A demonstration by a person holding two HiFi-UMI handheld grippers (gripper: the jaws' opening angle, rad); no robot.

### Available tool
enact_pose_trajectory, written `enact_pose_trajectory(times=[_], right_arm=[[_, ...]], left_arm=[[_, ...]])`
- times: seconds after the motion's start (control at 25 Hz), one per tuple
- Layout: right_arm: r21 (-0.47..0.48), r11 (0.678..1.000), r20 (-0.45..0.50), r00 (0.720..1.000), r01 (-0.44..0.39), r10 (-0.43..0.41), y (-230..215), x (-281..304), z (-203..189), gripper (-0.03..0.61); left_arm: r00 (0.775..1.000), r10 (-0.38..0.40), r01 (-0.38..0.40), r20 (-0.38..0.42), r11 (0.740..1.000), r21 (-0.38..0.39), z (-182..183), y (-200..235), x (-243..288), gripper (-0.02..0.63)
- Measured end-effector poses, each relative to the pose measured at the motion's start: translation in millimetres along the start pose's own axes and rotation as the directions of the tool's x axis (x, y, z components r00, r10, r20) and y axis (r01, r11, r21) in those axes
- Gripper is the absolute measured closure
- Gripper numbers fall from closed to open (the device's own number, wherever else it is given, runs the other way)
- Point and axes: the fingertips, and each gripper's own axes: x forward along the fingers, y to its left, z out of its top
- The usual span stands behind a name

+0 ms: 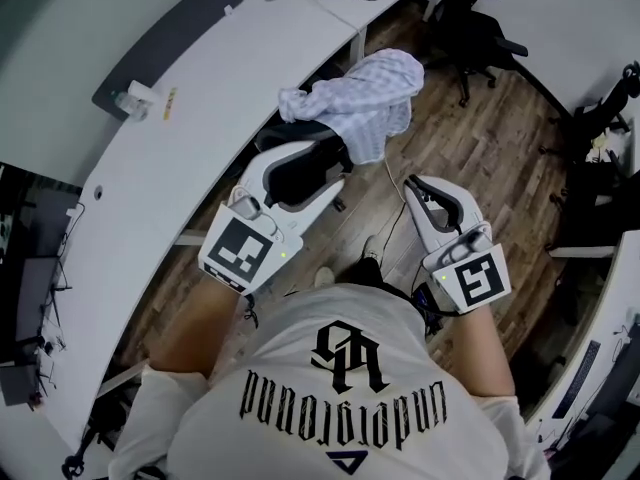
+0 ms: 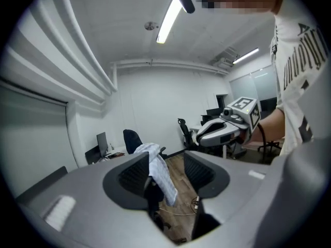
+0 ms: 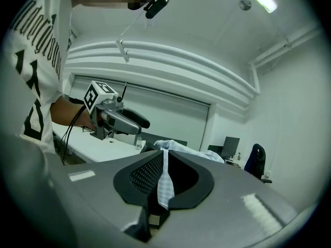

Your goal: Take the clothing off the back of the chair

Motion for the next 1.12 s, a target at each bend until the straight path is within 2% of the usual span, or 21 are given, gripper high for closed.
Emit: enact_pose_trajectory(times=[0.24, 0.36, 0.48, 0.56, 0.72, 0.88, 1.12], right_arm=[[-0.046, 0.994, -0.015, 0.995, -0.100, 0.100, -48, 29, -4, 0.490], [-0.077, 0.985, -0.022, 0.988, -0.156, 0.155, -71, 44, -7, 0.452], [-0.117, 0.965, -0.045, 0.972, -0.234, 0.230, -91, 62, -9, 0.385], [-0.141, 0.947, -0.063, 0.957, -0.289, 0.283, -102, 74, -12, 0.335], [-0.169, 0.908, -0.105, 0.923, -0.384, 0.371, -124, 97, -25, 0.231], [-0.189, 0.861, -0.150, 0.881, -0.471, 0.449, -134, 123, -44, 0.156], [-0.186, 0.802, -0.171, 0.823, -0.567, 0.542, -137, 147, -68, 0.143]], left_arm=[[0.993, 0.087, -0.083, -0.082, 0.995, 0.053, 2, 37, 35, 0.274], [0.984, 0.099, -0.084, -0.148, 0.991, 0.108, -3, 50, 57, 0.228], [0.964, 0.090, -0.054, -0.250, 0.988, 0.147, -14, 59, 76, 0.187], [0.943, 0.081, -0.034, -0.324, 0.989, 0.147, -23, 65, 87, 0.161], [0.883, 0.044, 0.015, -0.467, 0.993, 0.121, -44, 68, 105, 0.132], [0.835, 0.041, 0.027, -0.548, 0.993, 0.116, -61, 70, 117, 0.129], [0.764, 0.047, 0.013, -0.643, 0.996, 0.088, -85, 72, 127, 0.130]])
